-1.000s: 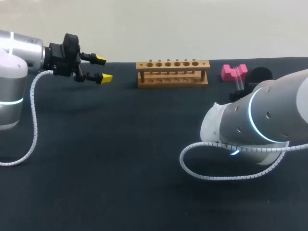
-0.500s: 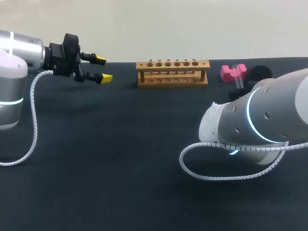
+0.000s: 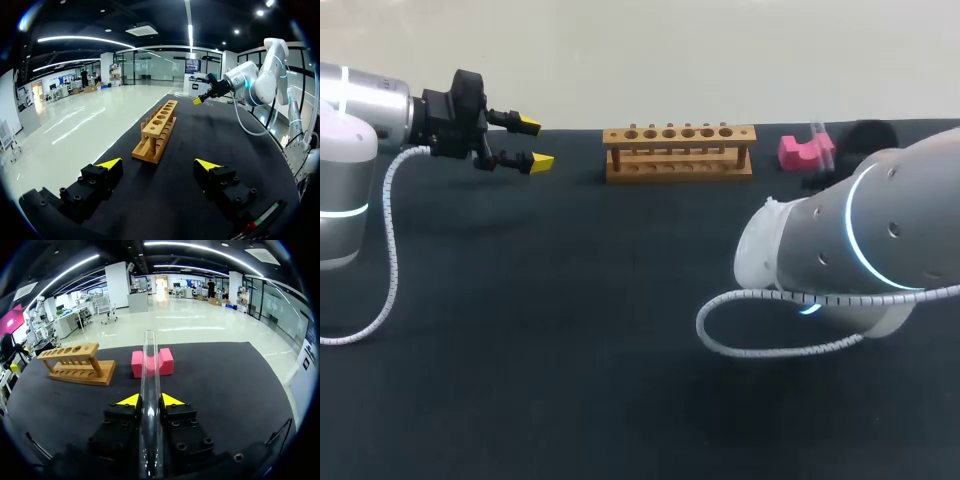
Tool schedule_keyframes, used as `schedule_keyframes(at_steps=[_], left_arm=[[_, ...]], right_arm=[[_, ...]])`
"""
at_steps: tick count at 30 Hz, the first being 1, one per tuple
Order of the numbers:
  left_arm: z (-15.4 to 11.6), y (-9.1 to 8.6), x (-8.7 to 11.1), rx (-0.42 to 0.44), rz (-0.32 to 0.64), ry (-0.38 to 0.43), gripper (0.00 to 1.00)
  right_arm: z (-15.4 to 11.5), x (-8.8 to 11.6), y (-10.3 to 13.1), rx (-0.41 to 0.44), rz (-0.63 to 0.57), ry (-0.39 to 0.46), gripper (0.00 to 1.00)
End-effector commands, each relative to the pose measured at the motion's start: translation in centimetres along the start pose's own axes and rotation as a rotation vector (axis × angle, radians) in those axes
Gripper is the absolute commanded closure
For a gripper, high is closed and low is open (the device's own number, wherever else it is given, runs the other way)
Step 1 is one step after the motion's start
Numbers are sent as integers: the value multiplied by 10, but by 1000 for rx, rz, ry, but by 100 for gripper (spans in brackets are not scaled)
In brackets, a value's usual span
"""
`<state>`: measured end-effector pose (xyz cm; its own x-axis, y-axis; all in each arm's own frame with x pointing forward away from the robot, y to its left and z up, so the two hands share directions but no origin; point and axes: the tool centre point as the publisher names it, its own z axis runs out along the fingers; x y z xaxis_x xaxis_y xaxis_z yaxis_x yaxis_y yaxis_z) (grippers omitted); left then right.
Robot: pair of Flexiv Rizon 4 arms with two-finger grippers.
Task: Grasp the test tube, adjust it, and insert it.
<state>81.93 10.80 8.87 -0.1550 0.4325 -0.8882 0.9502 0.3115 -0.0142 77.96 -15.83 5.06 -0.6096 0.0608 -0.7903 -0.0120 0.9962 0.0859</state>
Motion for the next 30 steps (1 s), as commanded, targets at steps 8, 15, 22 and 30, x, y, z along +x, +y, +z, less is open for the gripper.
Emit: schedule_keyframes(at_steps=[8, 15, 22, 30], left_arm=[[0, -1, 1, -3, 3, -5, 0], [0, -1, 1, -3, 3, -5, 0], [0, -1, 1, -3, 3, -5, 0], [0, -1, 1, -3, 3, -5, 0]], right_arm=[[-39, -23, 17, 0, 15, 48, 100], [-47, -29, 22, -6, 15, 48, 100], [-47, -29, 22, -6, 15, 48, 100], [-47, -29, 22, -6, 15, 48, 100]])
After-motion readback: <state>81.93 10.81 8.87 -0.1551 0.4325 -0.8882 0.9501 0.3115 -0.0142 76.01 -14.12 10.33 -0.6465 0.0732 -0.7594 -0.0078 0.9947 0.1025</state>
